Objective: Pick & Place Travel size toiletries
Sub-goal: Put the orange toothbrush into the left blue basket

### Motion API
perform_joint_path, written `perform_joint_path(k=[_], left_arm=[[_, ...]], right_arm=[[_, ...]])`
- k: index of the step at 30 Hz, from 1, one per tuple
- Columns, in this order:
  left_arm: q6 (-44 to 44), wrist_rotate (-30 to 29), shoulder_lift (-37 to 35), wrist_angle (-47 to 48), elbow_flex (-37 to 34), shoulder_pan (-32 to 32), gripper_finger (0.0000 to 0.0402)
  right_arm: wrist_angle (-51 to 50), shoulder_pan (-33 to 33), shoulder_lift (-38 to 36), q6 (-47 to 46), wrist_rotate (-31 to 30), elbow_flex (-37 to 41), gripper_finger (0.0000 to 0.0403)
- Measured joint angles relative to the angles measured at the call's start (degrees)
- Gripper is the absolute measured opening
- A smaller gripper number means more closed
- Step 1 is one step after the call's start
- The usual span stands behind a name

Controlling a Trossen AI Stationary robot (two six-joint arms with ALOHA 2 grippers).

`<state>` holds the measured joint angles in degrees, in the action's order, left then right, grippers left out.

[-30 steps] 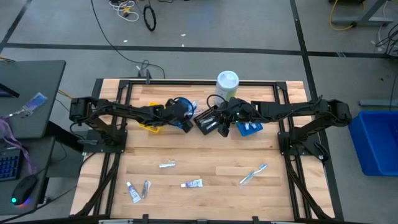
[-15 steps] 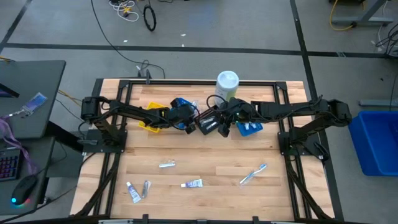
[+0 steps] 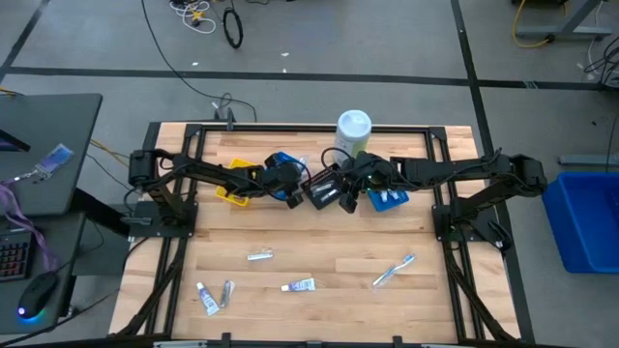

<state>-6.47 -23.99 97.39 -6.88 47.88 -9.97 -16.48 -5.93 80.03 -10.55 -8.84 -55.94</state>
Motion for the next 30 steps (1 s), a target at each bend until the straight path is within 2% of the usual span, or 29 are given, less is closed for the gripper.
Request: perform_joint_path(k=[6,11,16,20,25,30], left_arm=[[-0.31,-0.45,-0.23,0.11,1.03,0.01,0.0009],[-4.15,-1.55,-3.06,3.59,2.7,0.01,0.0007],[-8.3,-9.72,-8.65,11.45,3.91,0.1,0.0006],[-15.78,-14.42,-11.41,14.68,3.64,-0.06,0.0004],[-23.24,-16.66,-9.57,12.76,2.65,-0.06,0.0007],[-24.08,-17.36,-5.29,9.92,2.47,-0.1,0.0005]], right_arm=[[-0.01,0.0,0.0,0.53,0.0,0.0,0.0145],[-0.01,0.02,0.0,0.53,0.0,0.0,0.0145],[-0.01,0.0,0.0,0.53,0.0,0.0,0.0145],[-0.01,0.0,0.0,0.51,0.0,0.0,0.0145],[0.09,0.0,0.0,0.52,0.0,0.0,0.0145],[0.32,0.0,0.0,0.51,-0.02,0.0,0.0145]])
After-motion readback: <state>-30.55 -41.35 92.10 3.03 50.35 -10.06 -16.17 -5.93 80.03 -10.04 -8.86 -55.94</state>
